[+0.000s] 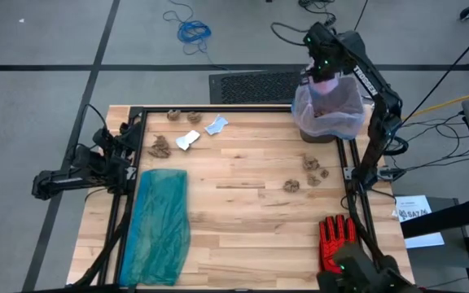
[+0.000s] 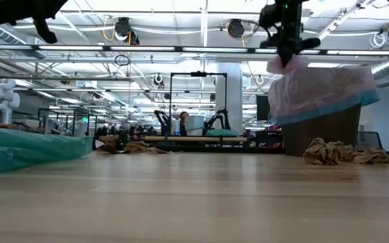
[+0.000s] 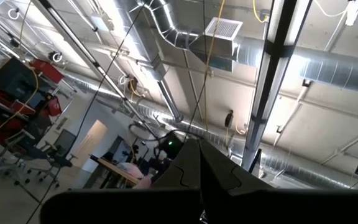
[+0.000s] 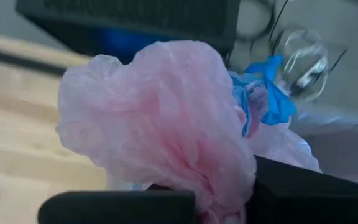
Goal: Place trash/remove bag and relplace
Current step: Put the pink trash bag into the trash bin
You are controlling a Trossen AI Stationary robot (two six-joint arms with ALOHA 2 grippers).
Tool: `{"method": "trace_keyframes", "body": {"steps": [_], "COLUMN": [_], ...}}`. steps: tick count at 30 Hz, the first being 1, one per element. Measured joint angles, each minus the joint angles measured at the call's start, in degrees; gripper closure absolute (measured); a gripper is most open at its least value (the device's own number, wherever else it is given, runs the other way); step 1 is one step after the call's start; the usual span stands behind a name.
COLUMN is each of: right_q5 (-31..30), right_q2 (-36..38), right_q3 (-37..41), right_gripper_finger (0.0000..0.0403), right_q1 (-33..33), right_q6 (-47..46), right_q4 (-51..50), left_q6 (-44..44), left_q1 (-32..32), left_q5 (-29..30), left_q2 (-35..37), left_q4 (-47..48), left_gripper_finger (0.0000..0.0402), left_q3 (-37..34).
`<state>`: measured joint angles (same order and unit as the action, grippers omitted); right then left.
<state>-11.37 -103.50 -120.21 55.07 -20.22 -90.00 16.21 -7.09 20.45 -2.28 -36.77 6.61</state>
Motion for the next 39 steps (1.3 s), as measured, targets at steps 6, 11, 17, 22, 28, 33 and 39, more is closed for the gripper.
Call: {"method": "trace_keyframes", "body": {"steps": [6, 11, 17, 22, 28, 33, 39], "right_q5": [2.8, 5.6, 16.6, 23.7, 27.3, 24.8, 24.6], "right_q2": [0.0, 0.0, 0.0, 0.0, 0.0, 0.0, 0.0], "right_q3": [10.6, 19.4, 23.2, 21.5, 18.6, 16.2, 14.0], "right_gripper_finger": [0.0402, 0.0403, 0.0401, 0.0400, 0.0400, 0.0379, 0.0278], "right_q1": [0.3, 0.0, -2.9, -7.1, -10.7, -11.6, -11.7], "right_q6": [0.3, 0.3, 2.3, 1.5, 0.1, 0.5, 1.3], "right_q4": [0.0, 0.0, 5.2, 14.0, 19.2, 20.8, 21.9], "left_q6": [0.0, 0.0, 0.0, 0.0, 0.0, -0.1, 0.0], "left_q1": [0.0, 0.0, 0.0, 0.0, 0.0, 0.0, 0.0], "left_q5": [0.0, -0.1, 0.4, 0.7, 0.9, 1.1, 1.1], "left_q2": [0.0, 0.0, 0.0, 0.0, 0.0, 0.0, 0.0], "left_q4": [0.0, 0.0, 0.1, 0.2, 0.2, 0.2, 0.2], "left_gripper_finger": [0.0402, 0.0401, 0.0402, 0.0402, 0.0402, 0.0402, 0.0402], "left_q3": [0.0, 0.0, 0.0, 0.0, 0.0, 0.0, 0.0]}}
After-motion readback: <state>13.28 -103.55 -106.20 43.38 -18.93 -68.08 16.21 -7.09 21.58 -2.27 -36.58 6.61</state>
